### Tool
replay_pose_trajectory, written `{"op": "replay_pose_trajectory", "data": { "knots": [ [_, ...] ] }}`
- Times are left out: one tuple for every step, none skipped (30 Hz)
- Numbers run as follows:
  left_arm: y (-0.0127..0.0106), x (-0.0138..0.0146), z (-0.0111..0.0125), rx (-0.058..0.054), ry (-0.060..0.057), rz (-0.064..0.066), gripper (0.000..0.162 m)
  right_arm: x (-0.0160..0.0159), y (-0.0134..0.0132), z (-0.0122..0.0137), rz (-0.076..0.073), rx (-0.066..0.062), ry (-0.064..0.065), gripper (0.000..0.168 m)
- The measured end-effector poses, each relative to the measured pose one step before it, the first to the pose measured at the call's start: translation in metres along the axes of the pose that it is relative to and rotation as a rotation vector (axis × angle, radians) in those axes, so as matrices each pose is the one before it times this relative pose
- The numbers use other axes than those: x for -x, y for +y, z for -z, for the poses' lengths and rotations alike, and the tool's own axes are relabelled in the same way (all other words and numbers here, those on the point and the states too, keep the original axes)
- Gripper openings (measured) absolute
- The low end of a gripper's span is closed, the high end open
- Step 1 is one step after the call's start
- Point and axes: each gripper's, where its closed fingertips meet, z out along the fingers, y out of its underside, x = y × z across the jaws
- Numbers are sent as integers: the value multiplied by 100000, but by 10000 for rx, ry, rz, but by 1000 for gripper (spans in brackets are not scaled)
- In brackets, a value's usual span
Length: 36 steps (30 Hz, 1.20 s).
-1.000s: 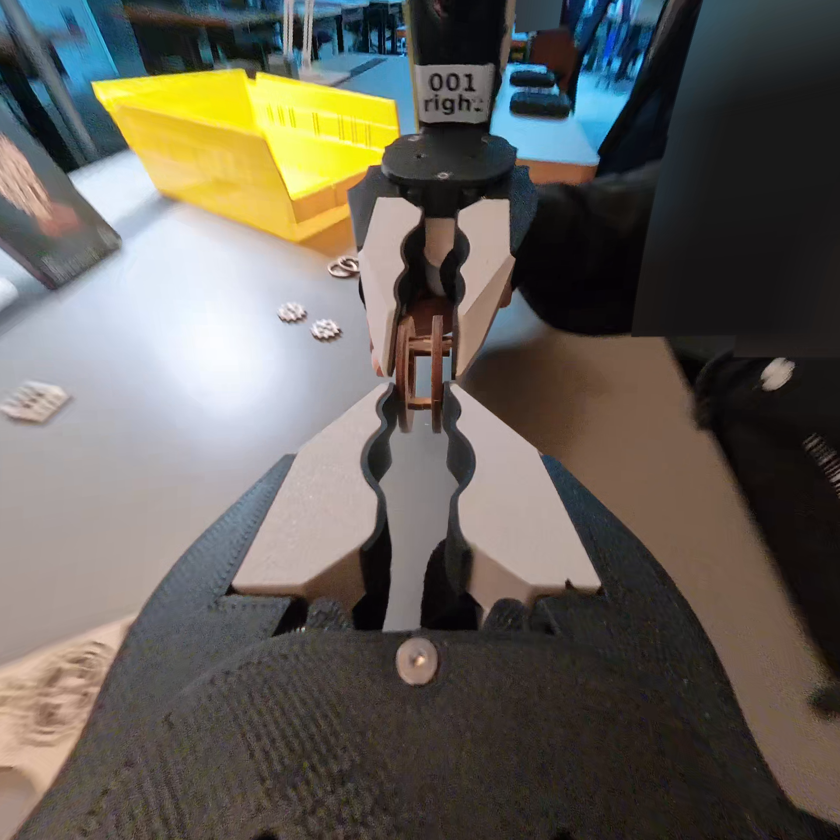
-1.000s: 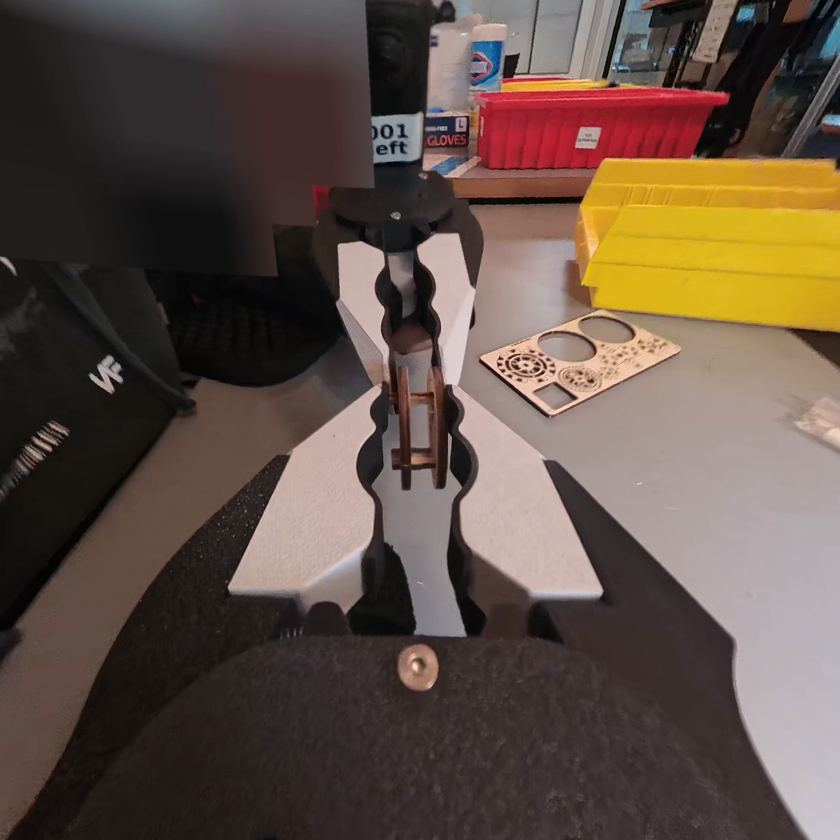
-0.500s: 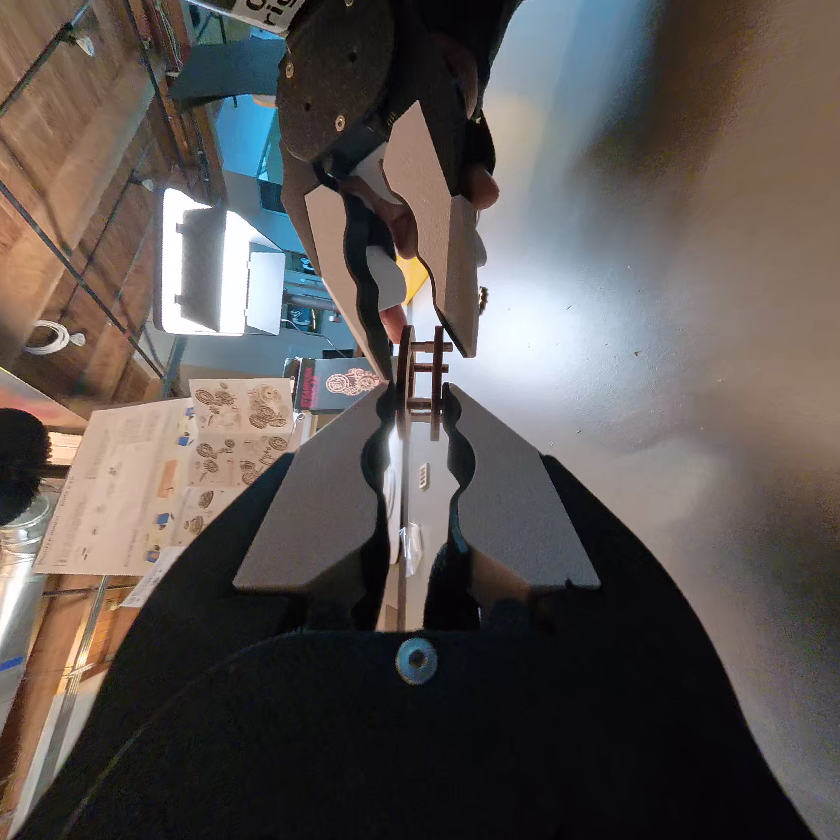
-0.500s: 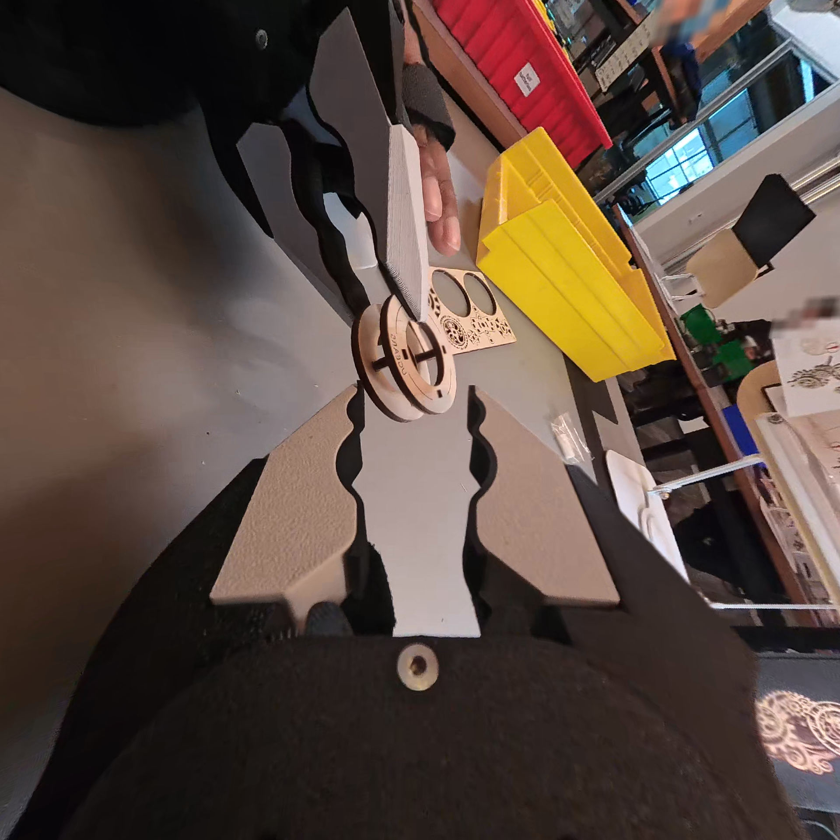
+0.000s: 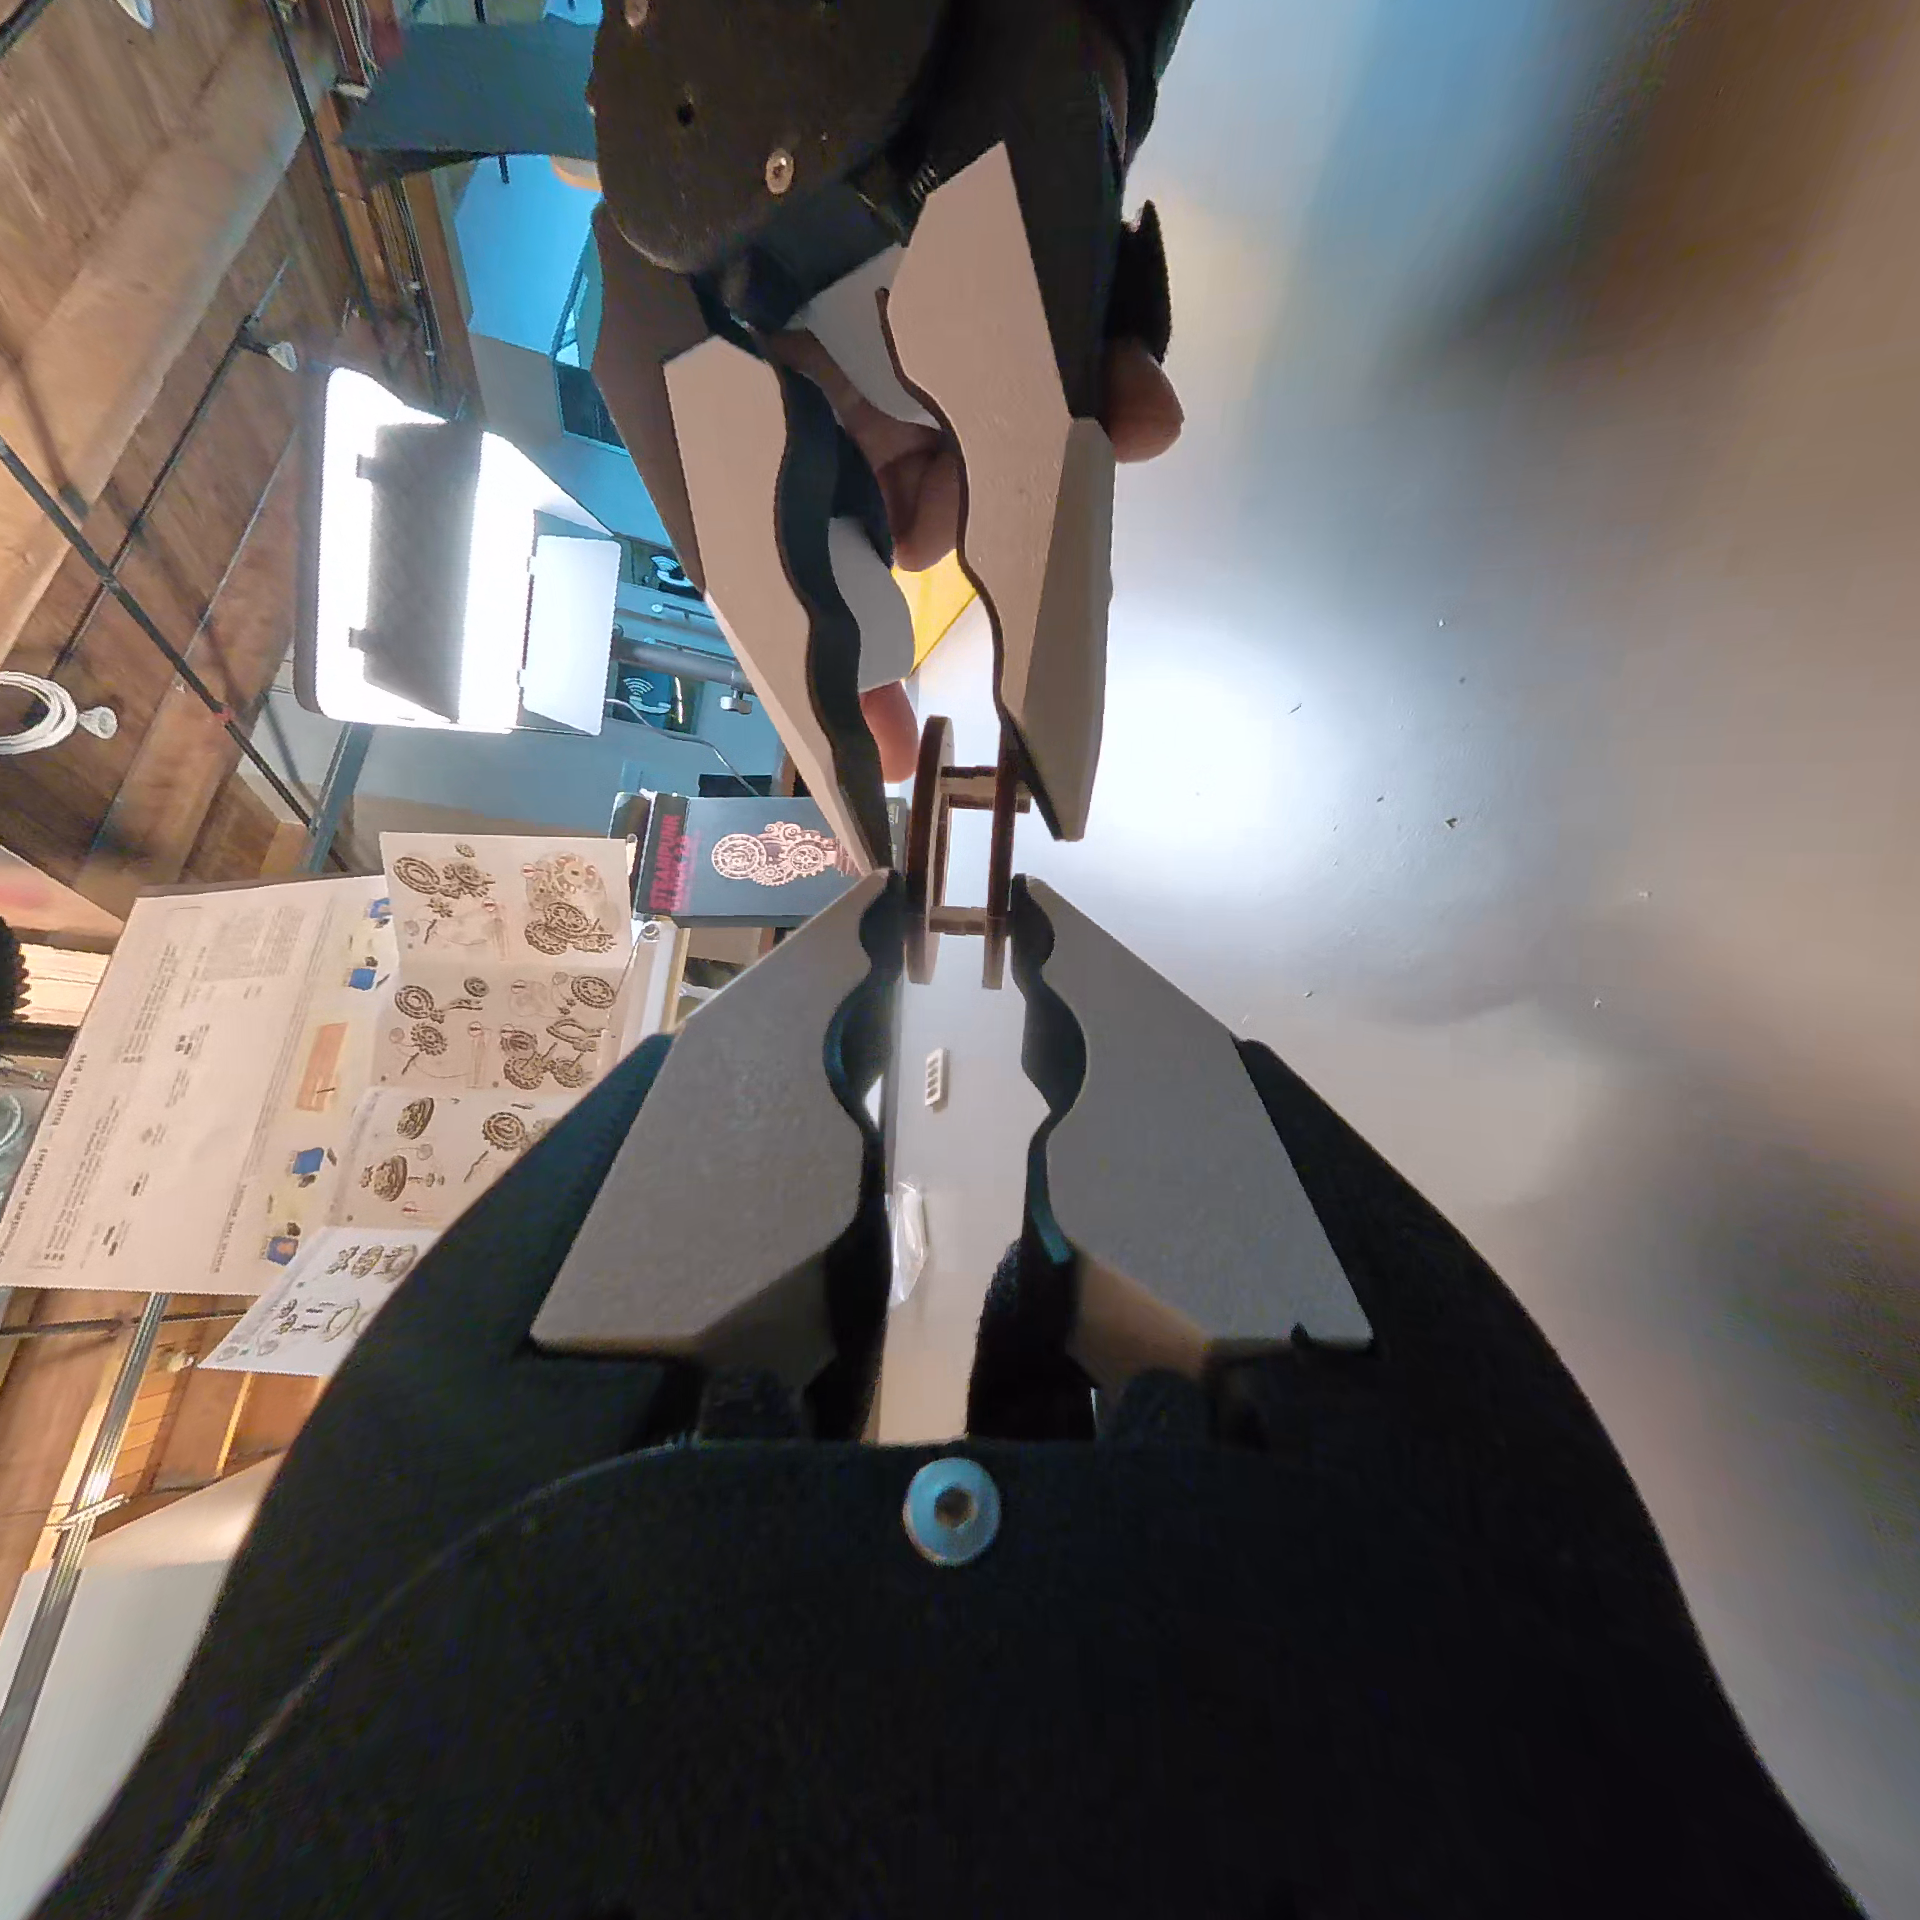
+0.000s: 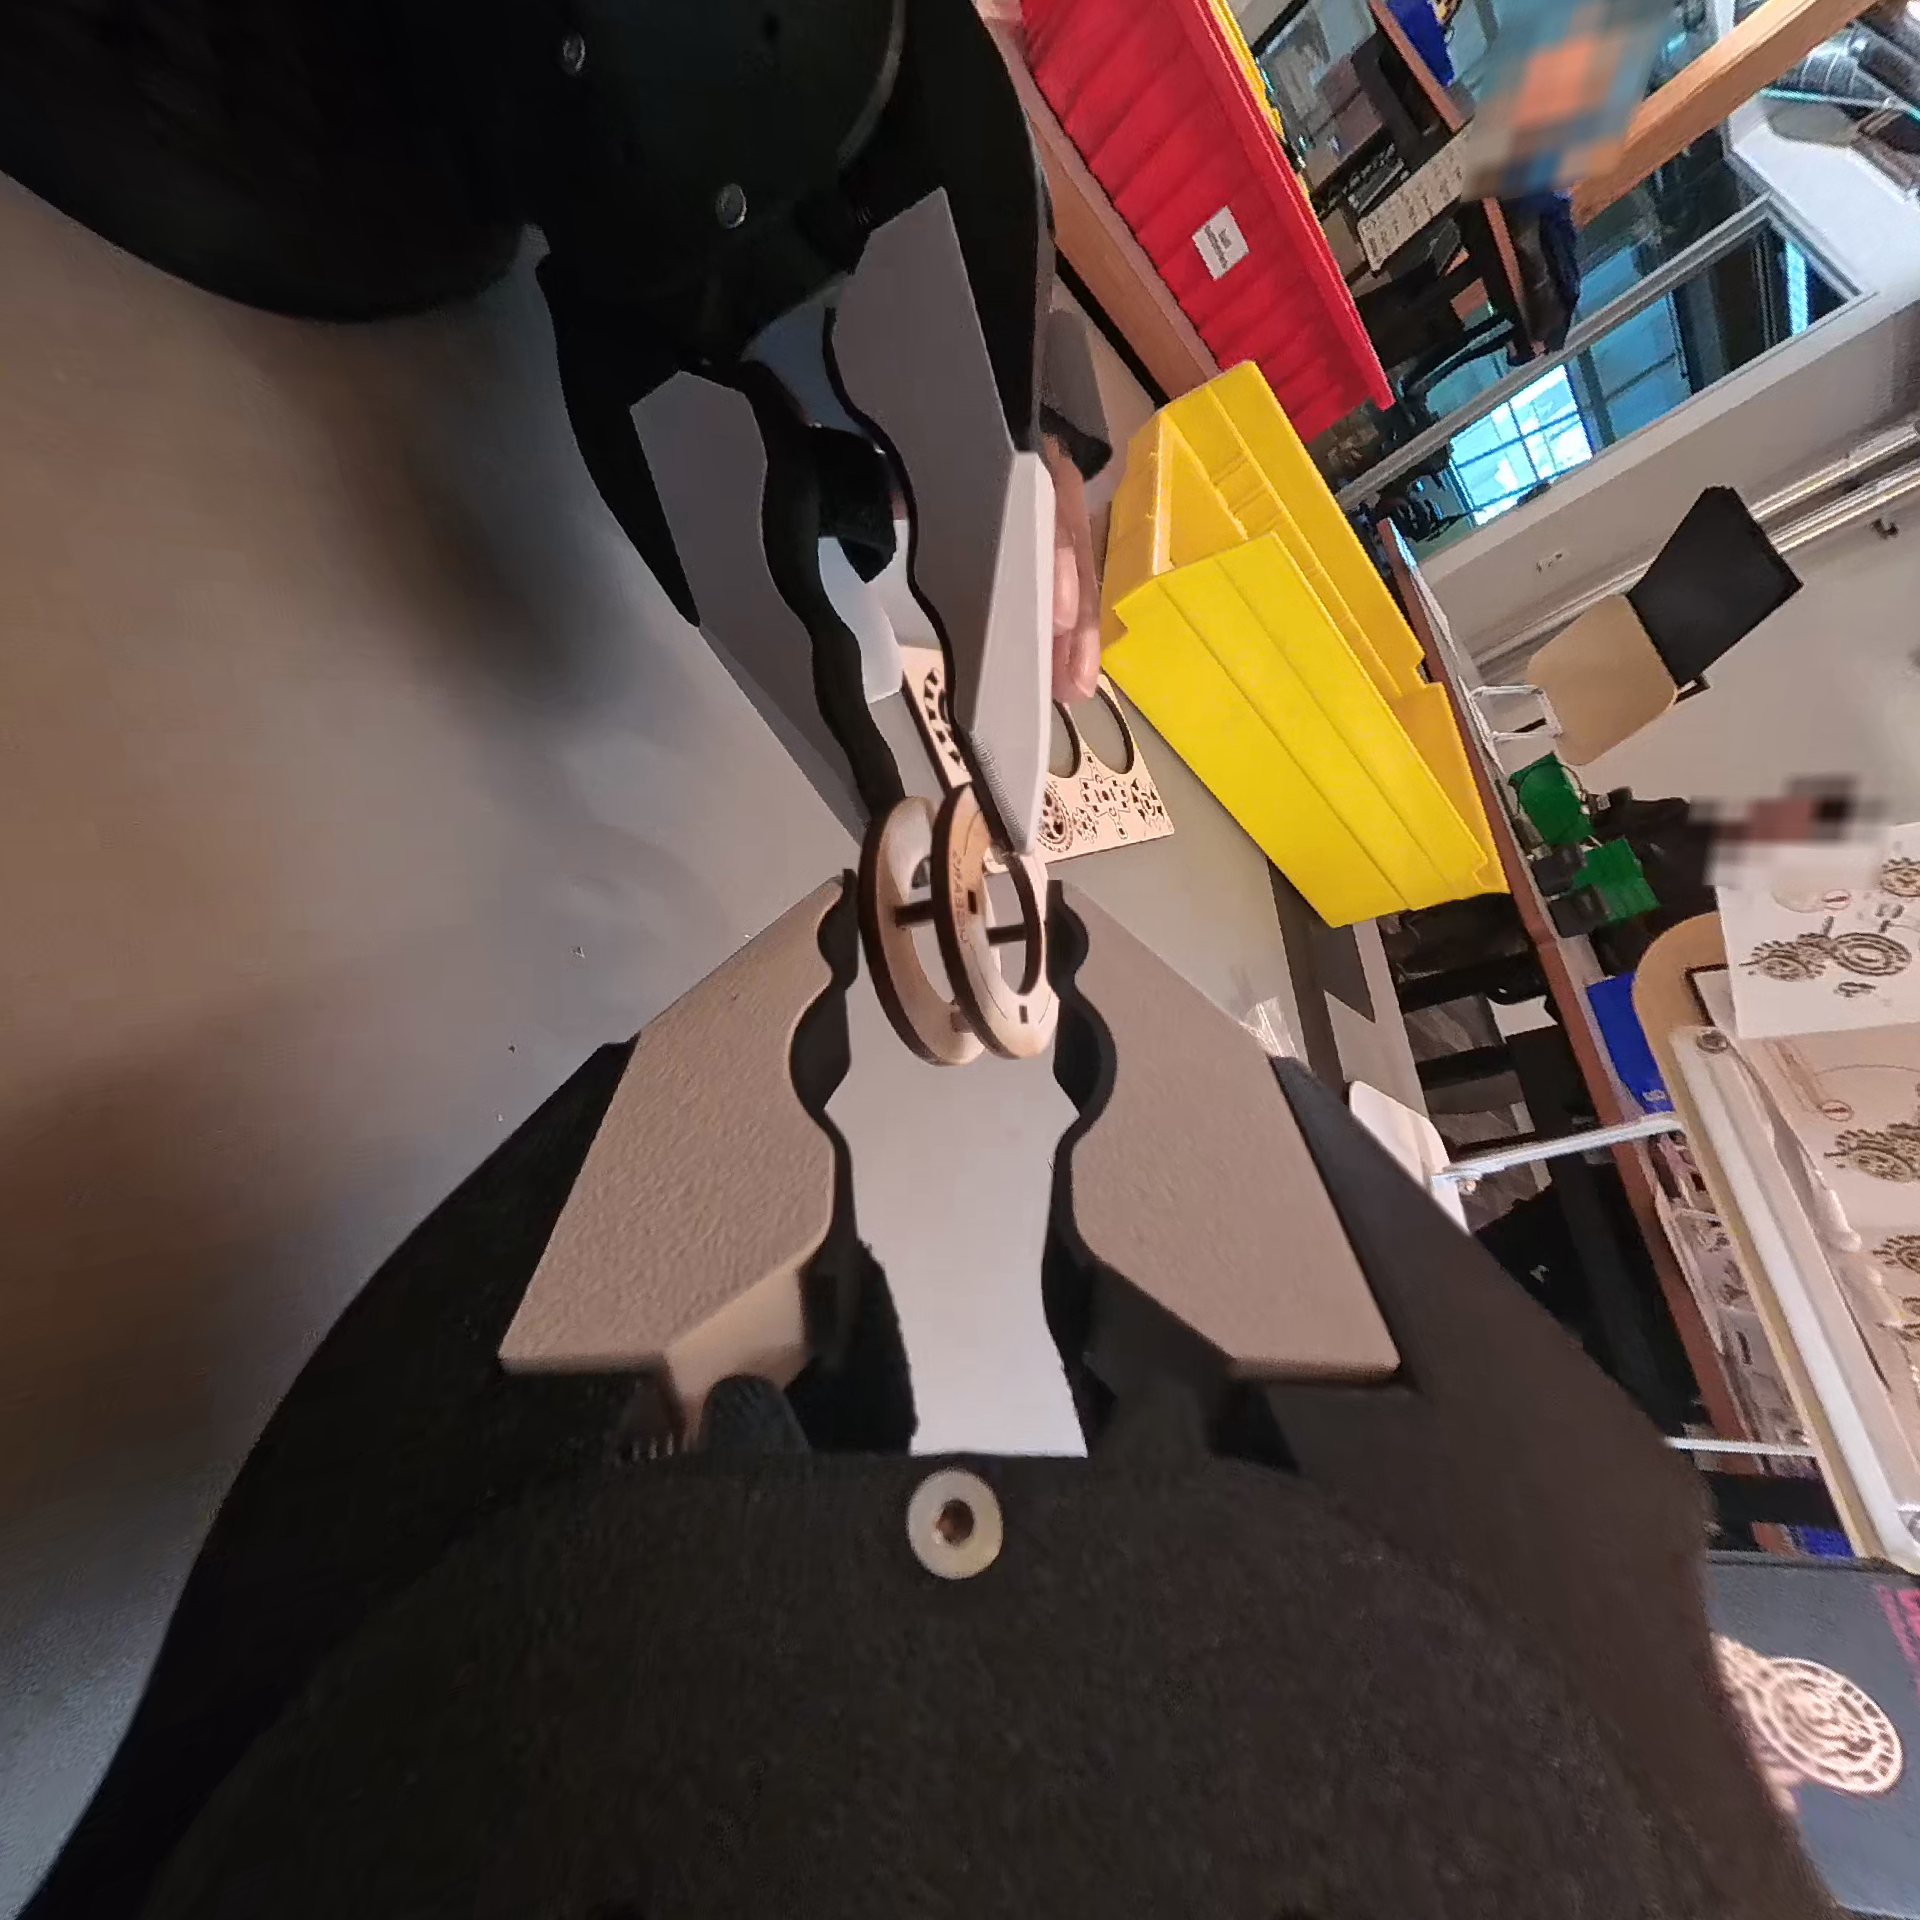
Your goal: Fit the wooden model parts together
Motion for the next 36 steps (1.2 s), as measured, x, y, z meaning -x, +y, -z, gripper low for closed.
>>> {"op": "replay_pose_trajectory", "data": {
  "knots": [
    [31, 20, 2, 13, 8, 53, 18, 28, -39, -3, 46, 30, 9, 31],
    [16, 73, 11, 9, -19, 55, 18, 35, -69, 8, 32, -13, 7, 28],
    [22, 84, 14, 29, -2, 103, 18, 57, -15, -22, 23, 12, -3, 25],
    [39, 43, -10, 43, 33, 147, 18, 22, 16, -35, 40, 38, 16, 22],
    [42, 15, 2, 49, 36, 161, 18, -20, 20, -38, 74, 39, 55, 22],
    [-18, 16, 13, 4, 29, 151, 19, -57, 27, -36, 54, 48, 63, 22],
    [-26, 2, 12, -7, 51, 176, 18, -55, 40, -33, -15, 48, 40, 22],
    [-1, 6, 5, 8, 88, 277, 18, -67, 46, -30, -84, 31, 41, 22],
    [-34, 3, 8, -9, 117, 348, 19, -20, -2, -2, -87, -12, -8, 22],
    [-36, -26, 16, -23, 139, 377, 19, 13, -31, 20, -107, -29, -69, 22],
    [-38, -16, 11, -50, 152, 440, 19, 13, -41, 20, -154, -43, -90, 22],
    [-22, -67, 5, -75, 220, 530, 18, 121, -68, 43, -237, -86, -176, 22],
    [-8, -207, -9, -101, 354, 670, 19, 202, -53, 31, -327, -90, -250, 21],
    [-30, -205, 22, -153, 412, 831, 18, 142, -144, 43, -410, -146, -243, 21],
    [-124, -138, 85, -260, 374, 835, 18, 85, -300, 93, -456, -223, -253, 21],
    [-182, -115, 120, -285, 377, 793, 18, 73, -333, 118, -481, -213, -266, 21],
    [-237, -51, 102, -227, 342, 758, 18, -31, -291, 127, -457, -178, -179, 20],
    [-261, -18, 79, -184, 283, 685, 19, 1, -226, 124, -348, -158, -159, 20],
    [-240, -43, 44, -163, 271, 642, 19, 40, -145, 119, -314, -122, -176, 20],
    [-134, -106, -1, -93, 282, 599, 19, 81, -60, 74, -318, -77, -187, 20],
    [-59, -125, -19, -72, 262, 517, 19, 105, -47, 47, -311, -66, -196, 20],
    [-73, -110, 8, -97, 204, 410, 19, 42, -96, 70, -261, -83, -148, 20],
    [-130, -47, 13, -123, 137, 329, 19, -3, -153, 91, -201, -114, -101, 20],
    [-159, -47, 27, -111, 136, 331, 19, 7, -171, 91, -220, -132, -99, 20],
    [-162, -54, 35, -108, 168, 346, 19, 20, -182, 79, -232, -149, -104, 20],
    [-183, -85, 74, -146, 200, 333, 19, 38, -187, 62, -242, -157, -111, 20],
    [-245, -77, 120, -224, 207, 314, 20, -12, -237, 76, -218, -184, -78, 20],
    [-335, -46, 155, -300, 190, 324, 20, -37, -289, 73, -243, -214, -67, 21],
    [-371, -11, 142, -328, 170, 364, 20, -62, -270, 80, -271, -216, -82, 20],
    [-333, -16, 90, -294, 142, 366, 21, -51, -221, 112, -334, -212, -120, 20],
    [-206, -1, 34, -205, 105, 283, 23, -44, -156, 121, -350, -195, -134, 21],
    [1, 33, -36, -63, 32, 169, 28, -115, -158, 138, -289, -205, -70, 20],
    [127, -3, -89, 51, 21, 90, 30, -90, -204, 128, -249, -217, -80, 20],
    [86, -190, -102, 42, 99, 54, 29, -5, -180, 94, -269, -179, -133, 20],
    [-112, -51, -67, -57, -12, 83, 28, 1, -168, 77, -216, -174, -107, 20],
    [-200, 187, 21, -74, -152, 65, 20, 68, -132, 13, -194, -141, -112, 20]
  ]
}}
